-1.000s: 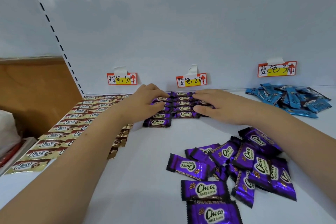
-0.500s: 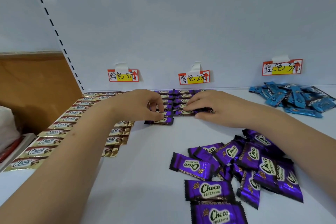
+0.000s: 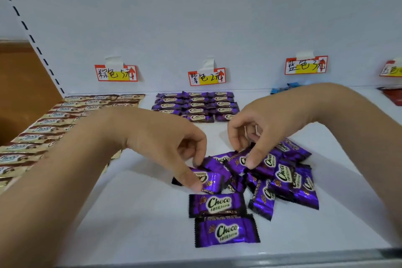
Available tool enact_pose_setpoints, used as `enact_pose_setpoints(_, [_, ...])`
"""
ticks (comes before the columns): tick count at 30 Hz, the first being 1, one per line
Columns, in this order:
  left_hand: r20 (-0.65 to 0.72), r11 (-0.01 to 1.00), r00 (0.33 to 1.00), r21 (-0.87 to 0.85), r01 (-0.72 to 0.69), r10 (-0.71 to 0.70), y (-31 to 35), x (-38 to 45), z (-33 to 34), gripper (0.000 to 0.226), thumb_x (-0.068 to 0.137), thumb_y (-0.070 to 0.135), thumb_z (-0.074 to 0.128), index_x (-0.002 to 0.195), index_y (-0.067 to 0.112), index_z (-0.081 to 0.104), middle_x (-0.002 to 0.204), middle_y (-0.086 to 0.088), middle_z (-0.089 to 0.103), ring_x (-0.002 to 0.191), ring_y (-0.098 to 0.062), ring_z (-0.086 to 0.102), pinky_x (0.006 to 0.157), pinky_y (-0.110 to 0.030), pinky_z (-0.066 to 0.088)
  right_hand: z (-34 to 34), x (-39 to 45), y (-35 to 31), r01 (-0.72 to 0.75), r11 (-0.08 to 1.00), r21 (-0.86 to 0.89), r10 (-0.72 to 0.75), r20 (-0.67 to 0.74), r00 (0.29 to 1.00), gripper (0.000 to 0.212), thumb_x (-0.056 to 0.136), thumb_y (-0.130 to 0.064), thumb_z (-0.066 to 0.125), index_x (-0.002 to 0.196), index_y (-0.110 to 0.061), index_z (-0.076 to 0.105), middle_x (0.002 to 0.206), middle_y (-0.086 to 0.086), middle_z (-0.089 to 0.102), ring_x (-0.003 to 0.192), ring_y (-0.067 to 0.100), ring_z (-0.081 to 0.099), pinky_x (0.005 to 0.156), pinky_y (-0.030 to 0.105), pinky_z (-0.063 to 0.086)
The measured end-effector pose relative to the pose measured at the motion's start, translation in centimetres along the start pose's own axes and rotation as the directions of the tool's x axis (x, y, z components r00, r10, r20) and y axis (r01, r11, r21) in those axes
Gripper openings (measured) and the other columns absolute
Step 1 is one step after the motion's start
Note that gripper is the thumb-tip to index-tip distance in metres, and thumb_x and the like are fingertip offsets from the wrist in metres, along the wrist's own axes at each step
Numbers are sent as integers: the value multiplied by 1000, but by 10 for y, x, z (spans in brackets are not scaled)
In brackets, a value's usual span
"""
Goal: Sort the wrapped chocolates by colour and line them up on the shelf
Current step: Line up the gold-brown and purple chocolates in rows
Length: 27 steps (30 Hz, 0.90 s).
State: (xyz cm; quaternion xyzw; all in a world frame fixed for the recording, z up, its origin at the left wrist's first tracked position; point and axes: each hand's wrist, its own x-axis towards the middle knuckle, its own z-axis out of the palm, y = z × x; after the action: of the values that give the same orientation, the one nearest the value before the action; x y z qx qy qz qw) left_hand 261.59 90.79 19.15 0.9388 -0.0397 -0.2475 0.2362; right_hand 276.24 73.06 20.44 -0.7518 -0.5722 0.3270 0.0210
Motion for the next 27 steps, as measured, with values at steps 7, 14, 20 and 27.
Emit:
enact_pose_setpoints(7, [-27,996,999,-82,-44,41,-6,-1,-1,21,75,36,82,85,21,71,73,3,63,60,-4,50,58,-11,37,2,3,-4,-7,999,-36,7,-12,1000,23,76,-41,78,83,-21,69,64,-19,62,58,-4,53,55,8,38])
enact_pose_setpoints(14, [-238,935,970,-330,-128,49,-20,0,-7,18,82,36,75,88,19,72,81,1,73,71,-13,63,70,-25,48,-1,3,12,64,974,216,-25,-177,984,15,91,-31,64,83,-28,76,75,-13,67,68,4,53,69,18,46])
enact_pose_setpoints(20, [-474,839,880,-467,-280,30,-25,5,-8,17,81,17,70,89,4,63,81,-10,75,73,-16,70,70,-21,55,-1,11,18,138,926,351,-15,-333,943,20,92,-24,63,78,-29,76,75,2,72,61,12,56,62,25,45])
enact_pose_setpoints(27, [-604,808,797,-465,-362,10,-36,12,-8,15,81,-2,71,95,5,70,101,-7,75,98,-16,70,85,-19,54,-6,9,28,211,894,396,6,-481,877,14,90,-29,63,94,-30,77,71,0,69,64,9,57,76,24,51])
